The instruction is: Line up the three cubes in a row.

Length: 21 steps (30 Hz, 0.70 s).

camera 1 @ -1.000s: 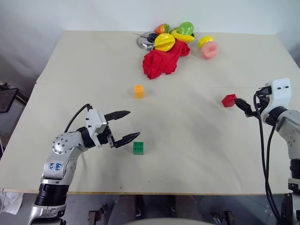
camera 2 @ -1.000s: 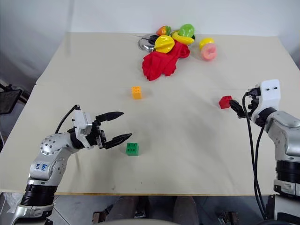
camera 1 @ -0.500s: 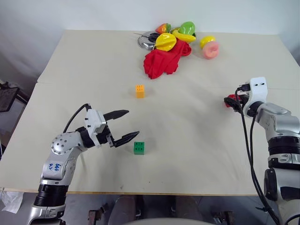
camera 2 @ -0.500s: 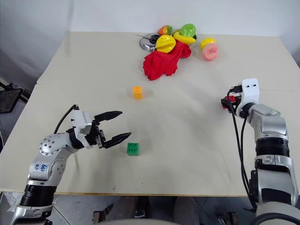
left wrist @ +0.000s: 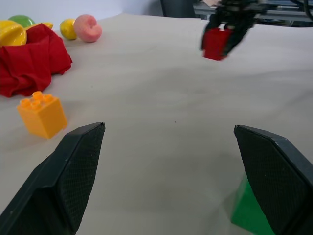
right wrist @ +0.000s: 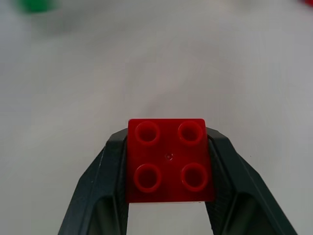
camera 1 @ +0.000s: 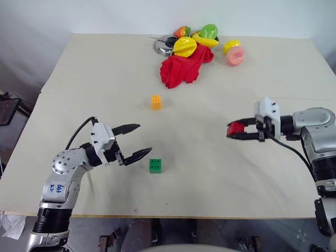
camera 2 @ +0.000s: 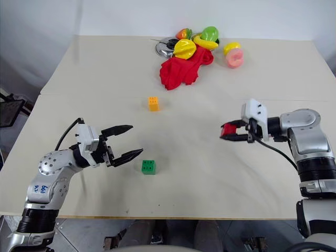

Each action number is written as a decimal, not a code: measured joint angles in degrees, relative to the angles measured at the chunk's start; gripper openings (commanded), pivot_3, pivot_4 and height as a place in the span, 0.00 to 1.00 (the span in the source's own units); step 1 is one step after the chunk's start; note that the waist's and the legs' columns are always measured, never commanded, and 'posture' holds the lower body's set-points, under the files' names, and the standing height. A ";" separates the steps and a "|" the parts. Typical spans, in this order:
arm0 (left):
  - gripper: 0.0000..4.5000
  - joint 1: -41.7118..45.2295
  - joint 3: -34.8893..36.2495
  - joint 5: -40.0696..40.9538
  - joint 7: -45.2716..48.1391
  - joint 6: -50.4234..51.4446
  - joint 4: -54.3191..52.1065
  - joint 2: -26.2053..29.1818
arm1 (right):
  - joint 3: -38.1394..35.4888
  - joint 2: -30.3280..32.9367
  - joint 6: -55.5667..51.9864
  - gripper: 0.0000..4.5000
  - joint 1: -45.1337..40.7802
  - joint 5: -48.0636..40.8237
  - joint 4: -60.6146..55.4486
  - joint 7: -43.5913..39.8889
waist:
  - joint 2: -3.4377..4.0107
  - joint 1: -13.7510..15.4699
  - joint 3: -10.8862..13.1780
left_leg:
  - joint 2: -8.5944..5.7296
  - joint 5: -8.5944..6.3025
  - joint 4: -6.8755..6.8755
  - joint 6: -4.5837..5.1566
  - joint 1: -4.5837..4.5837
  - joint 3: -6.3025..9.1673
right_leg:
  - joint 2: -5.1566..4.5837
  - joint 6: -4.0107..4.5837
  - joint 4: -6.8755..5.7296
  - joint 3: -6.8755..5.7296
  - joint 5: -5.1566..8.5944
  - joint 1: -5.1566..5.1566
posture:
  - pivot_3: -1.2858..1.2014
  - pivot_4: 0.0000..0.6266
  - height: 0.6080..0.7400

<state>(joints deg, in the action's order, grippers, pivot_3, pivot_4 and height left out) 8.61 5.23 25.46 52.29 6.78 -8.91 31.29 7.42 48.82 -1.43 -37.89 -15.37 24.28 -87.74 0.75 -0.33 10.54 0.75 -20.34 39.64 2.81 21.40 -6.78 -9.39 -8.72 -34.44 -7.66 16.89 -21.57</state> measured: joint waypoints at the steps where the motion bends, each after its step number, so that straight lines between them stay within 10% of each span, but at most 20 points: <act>1: 1.00 -0.38 0.05 0.01 0.01 0.00 -0.01 0.01 | 1.08 -0.02 1.12 0.34 -0.16 -0.32 0.29 -0.26 | 0.00 0.00 0.00 | 0.00 0.00 0.00 0.00 0.00 0.01 | -0.01 0.00 -0.01 0.00 0.00 0.00 | 0.52 0.24 1.00; 18: 1.00 -0.14 1.52 0.10 0.53 0.32 -0.09 1.42 | 9.37 -5.61 20.64 0.34 -11.75 3.06 27.55 -1.36 | -0.01 -0.62 0.01 | 0.03 0.00 0.08 0.00 0.02 0.08 | -0.02 0.01 -0.04 -0.06 0.00 0.02 | 0.52 0.24 1.00; 21: 1.00 -0.07 1.59 0.11 0.81 0.58 -0.05 1.69 | 8.90 -7.15 21.05 0.55 -12.83 3.39 29.60 -1.37 | -0.01 -1.04 0.01 | 0.03 0.00 0.08 0.00 0.02 0.09 | -0.02 0.01 -0.05 -0.06 0.00 0.02 | 0.52 0.24 1.00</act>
<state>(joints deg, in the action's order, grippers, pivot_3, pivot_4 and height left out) 8.54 6.82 25.57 53.10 7.35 -8.96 32.98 16.31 41.67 19.63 -50.72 -11.98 53.88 -89.11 0.73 -1.37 10.55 0.77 -20.34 39.72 2.81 21.43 -6.69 -9.41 -8.71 -34.50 -7.72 16.90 -21.55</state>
